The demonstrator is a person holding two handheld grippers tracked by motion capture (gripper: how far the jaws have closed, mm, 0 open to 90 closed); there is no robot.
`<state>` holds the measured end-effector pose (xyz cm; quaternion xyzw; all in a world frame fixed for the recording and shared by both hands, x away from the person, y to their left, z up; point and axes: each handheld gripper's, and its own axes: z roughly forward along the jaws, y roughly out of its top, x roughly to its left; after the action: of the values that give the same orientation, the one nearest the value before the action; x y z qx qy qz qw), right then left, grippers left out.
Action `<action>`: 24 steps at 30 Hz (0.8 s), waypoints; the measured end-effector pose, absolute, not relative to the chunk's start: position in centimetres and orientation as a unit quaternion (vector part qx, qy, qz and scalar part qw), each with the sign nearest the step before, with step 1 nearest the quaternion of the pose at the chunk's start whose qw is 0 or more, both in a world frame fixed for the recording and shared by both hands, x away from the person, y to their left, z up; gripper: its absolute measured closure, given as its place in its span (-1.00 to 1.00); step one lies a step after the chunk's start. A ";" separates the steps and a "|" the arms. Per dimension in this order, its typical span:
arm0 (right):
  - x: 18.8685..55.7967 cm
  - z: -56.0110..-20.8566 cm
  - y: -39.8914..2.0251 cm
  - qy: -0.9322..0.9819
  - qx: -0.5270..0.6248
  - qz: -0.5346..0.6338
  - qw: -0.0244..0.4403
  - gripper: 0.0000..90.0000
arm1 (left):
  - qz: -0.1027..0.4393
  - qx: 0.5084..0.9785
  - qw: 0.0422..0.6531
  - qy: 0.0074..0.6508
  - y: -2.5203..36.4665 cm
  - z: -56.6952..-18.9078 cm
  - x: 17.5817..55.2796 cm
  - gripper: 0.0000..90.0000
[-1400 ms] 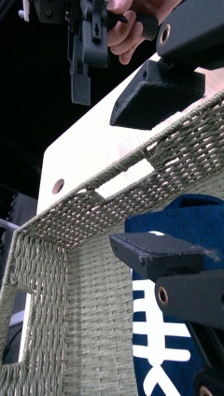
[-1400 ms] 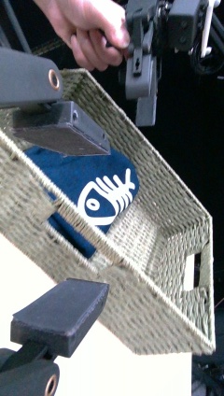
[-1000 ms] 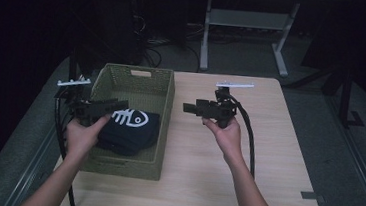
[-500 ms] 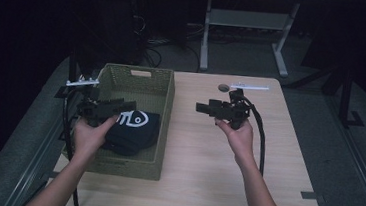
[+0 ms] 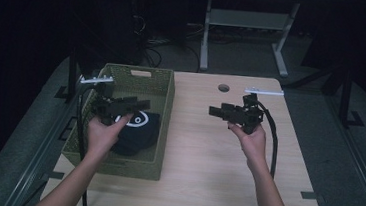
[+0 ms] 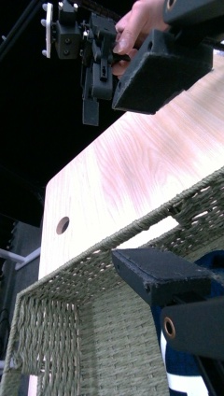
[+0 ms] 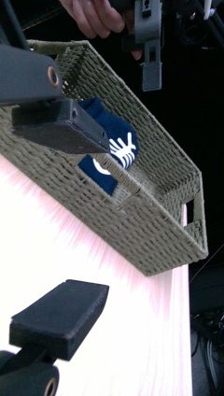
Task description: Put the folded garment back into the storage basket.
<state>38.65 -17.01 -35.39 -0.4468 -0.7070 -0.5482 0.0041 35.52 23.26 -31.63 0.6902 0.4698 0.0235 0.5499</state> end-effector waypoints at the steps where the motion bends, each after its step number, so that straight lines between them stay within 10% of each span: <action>1: 38.6 -35.4 -17.1 -0.707 -0.447 -0.549 0.003 -0.43 | 0.022 0.692 0.550 0.467 22.9 -31.6 35.6 -0.52; 24: 37.8 -36.1 -21.7 -0.693 -0.467 -0.549 -0.009 -0.43 | 0.027 0.721 0.543 0.429 17.8 -31.3 35.8 -0.52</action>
<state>37.84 -21.66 -36.12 -0.4671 -0.6934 -0.5485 -0.0092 35.75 17.84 -31.25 0.7212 0.4294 0.0273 0.5429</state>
